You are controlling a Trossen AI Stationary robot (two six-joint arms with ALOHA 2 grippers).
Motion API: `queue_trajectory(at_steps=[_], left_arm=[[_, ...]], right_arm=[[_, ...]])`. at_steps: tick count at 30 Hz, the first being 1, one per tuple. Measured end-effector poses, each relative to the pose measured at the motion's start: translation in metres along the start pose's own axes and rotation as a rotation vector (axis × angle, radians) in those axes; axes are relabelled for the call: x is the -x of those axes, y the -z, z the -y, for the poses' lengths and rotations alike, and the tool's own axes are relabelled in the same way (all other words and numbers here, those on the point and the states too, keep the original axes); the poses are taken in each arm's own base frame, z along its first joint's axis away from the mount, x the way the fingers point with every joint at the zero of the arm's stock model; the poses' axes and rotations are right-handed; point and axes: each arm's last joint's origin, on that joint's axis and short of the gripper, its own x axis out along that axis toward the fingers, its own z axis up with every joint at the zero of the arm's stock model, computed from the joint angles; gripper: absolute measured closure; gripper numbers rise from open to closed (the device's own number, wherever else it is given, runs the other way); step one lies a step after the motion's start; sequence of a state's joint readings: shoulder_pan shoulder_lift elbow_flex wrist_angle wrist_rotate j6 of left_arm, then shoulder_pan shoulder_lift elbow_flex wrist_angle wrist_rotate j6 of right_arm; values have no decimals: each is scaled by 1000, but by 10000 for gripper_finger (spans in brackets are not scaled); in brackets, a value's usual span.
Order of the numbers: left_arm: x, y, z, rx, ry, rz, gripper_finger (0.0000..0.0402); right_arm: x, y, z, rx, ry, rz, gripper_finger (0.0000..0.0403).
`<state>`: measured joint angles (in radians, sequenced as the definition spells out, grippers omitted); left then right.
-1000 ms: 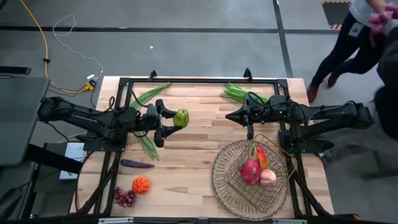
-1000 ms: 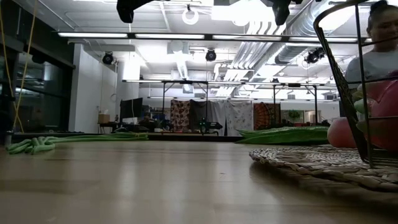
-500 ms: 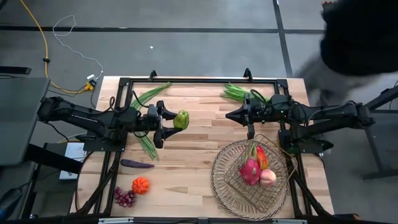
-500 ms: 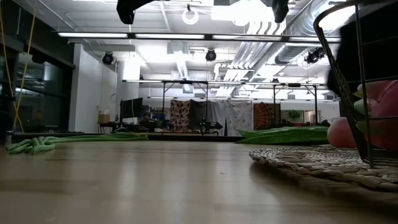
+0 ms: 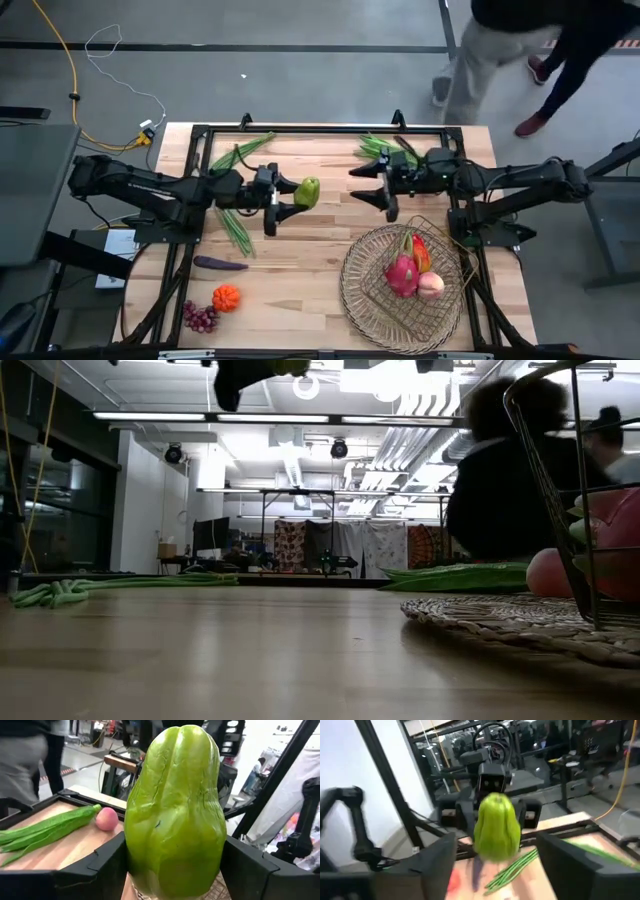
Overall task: Build produce basket
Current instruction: Put the chayote into the wire basket
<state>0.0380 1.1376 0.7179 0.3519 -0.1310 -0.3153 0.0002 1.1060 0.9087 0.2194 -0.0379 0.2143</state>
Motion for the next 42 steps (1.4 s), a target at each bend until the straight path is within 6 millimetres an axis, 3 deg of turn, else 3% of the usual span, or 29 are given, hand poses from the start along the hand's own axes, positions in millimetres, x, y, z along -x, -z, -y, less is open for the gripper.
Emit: queue_trajectory(at_steps=[5,10,16,22,27,35,42], left_arm=[[-17,-7,0,-1,-11,0,153],[-31,-12,2,-3,-1,-4,153],[-40,-15,4,-58,3,-3,153],[-42,-14,4,-64,-1,-9,153],[-42,-14,4,-64,-2,-9,153],[-42,-14,2,-65,-18,-4,153],[-40,-16,0,-97,-23,-4,129]], right_arm=[[-21,-9,0,46,38,-5,84],[-38,-9,0,73,21,-26,82],[-55,4,3,29,32,-64,82],[-63,5,3,-8,6,-20,85],[-64,6,3,-15,11,-19,131],[-64,6,4,-12,23,-26,271],[-63,6,4,13,21,-32,278]])
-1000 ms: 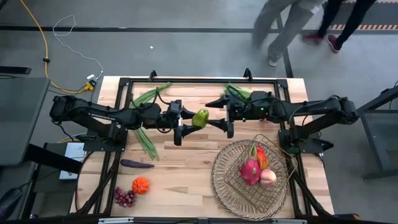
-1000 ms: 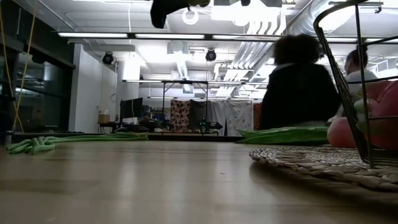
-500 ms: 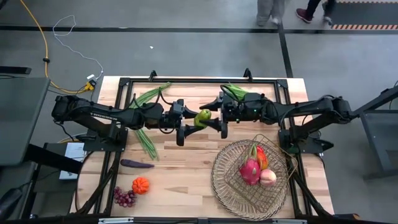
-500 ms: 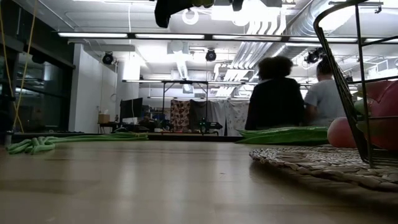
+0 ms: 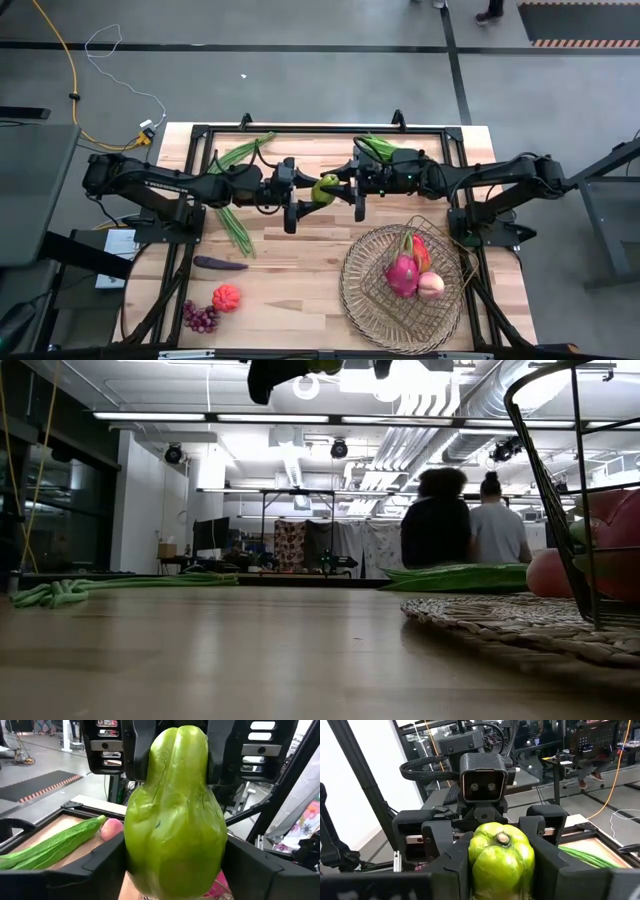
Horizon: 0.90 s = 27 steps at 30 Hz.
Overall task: Build produce basket
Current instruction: Put the chayote into the wire basket
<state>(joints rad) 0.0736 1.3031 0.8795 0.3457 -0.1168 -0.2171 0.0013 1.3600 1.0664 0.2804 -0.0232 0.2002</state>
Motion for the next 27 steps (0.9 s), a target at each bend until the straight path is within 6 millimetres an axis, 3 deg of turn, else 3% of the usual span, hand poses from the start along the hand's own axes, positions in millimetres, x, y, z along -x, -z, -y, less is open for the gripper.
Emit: queue_trajectory(at_steps=[6,11,20,27], left_arm=[[5,-2,-7,37,24,-64,73],[17,-18,-6,14,65,-118,51],[70,-52,-12,-32,53,-11,65],[102,-40,-20,-27,39,73,106]], right_arm=[[9,-6,3,27,4,-13,274],[23,-8,10,43,47,-96,276],[55,-13,10,115,124,-212,276],[80,-15,9,115,168,-297,276]])
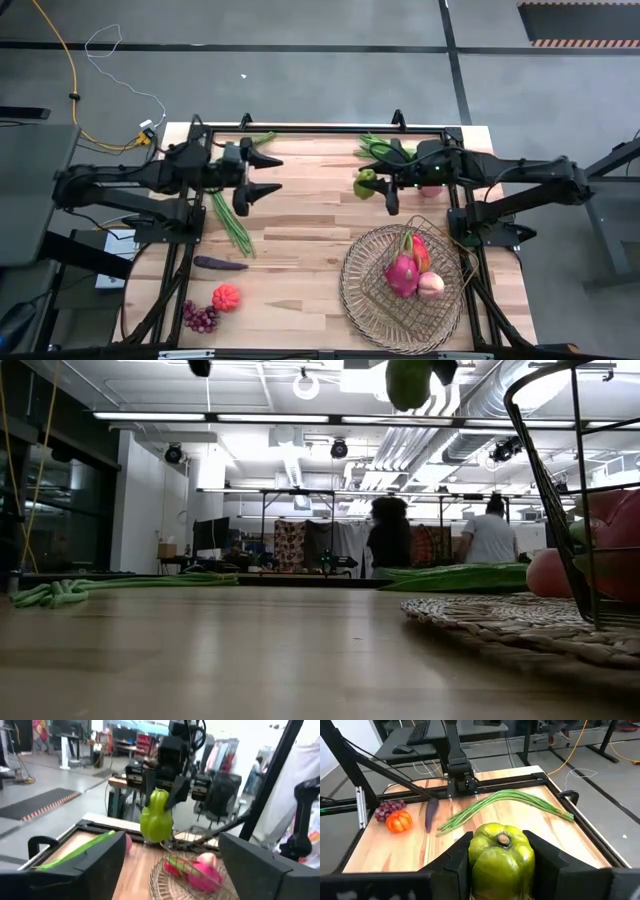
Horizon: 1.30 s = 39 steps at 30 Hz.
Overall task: Build produce basket
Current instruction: Put the chayote into the wire basket
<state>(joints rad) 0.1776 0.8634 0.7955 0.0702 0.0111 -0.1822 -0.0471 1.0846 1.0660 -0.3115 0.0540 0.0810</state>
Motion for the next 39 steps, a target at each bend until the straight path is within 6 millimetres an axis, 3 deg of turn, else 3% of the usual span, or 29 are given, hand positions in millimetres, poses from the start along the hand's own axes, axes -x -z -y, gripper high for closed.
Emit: queue_trajectory(at_steps=[5,11,12,17,22,29,34,39], left_arm=[[8,17,-4,56,-35,18,190],[8,24,-3,34,-39,11,368],[8,24,-3,27,-34,11,384],[10,23,-3,24,-40,18,392],[9,23,-3,18,-48,15,398],[9,24,-4,-56,-52,11,401],[9,24,-4,-62,-57,11,401],[9,24,-4,-57,-64,12,401]], right_arm=[[7,2,0,-18,3,-28,276],[7,1,0,-17,-3,-17,276],[9,1,0,-19,-8,-13,276],[25,-12,-7,-110,-110,-55,276],[45,-13,-32,-198,-259,-252,276],[61,26,-79,-428,-373,-628,276],[66,54,-109,-533,-350,-740,276],[56,87,-134,-635,-300,-806,276]])
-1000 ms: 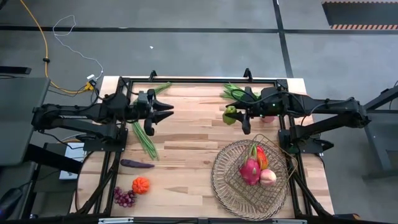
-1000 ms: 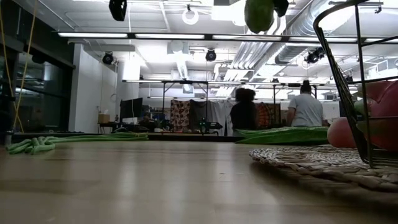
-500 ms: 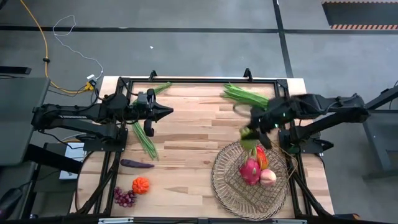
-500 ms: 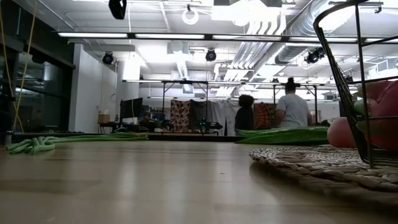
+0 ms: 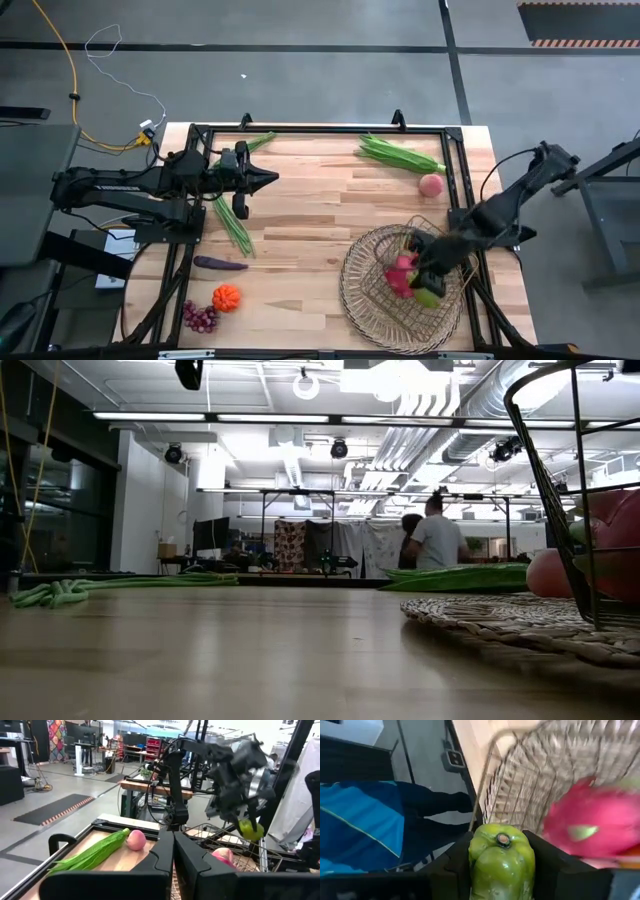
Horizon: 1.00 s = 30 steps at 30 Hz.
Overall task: Build produce basket
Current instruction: Put the chayote into the wire basket
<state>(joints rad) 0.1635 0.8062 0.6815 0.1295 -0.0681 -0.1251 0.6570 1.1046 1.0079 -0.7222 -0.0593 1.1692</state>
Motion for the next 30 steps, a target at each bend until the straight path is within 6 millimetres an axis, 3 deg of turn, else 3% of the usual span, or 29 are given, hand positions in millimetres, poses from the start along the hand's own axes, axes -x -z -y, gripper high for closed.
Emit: queue_trajectory(at_steps=[6,11,17,22,30], left_arm=[[0,0,-1,-15,-23,3,401],[0,0,-1,-24,-35,6,401],[0,0,-1,-24,-48,7,401],[0,0,-1,-24,-48,7,401],[0,0,-1,-24,-48,8,401]], right_arm=[[-49,14,10,-73,111,-45,276],[-75,19,17,-99,206,-91,276],[-100,21,18,-150,232,-144,275],[-119,23,23,-169,280,-183,245],[-126,25,25,-196,290,-221,190]])
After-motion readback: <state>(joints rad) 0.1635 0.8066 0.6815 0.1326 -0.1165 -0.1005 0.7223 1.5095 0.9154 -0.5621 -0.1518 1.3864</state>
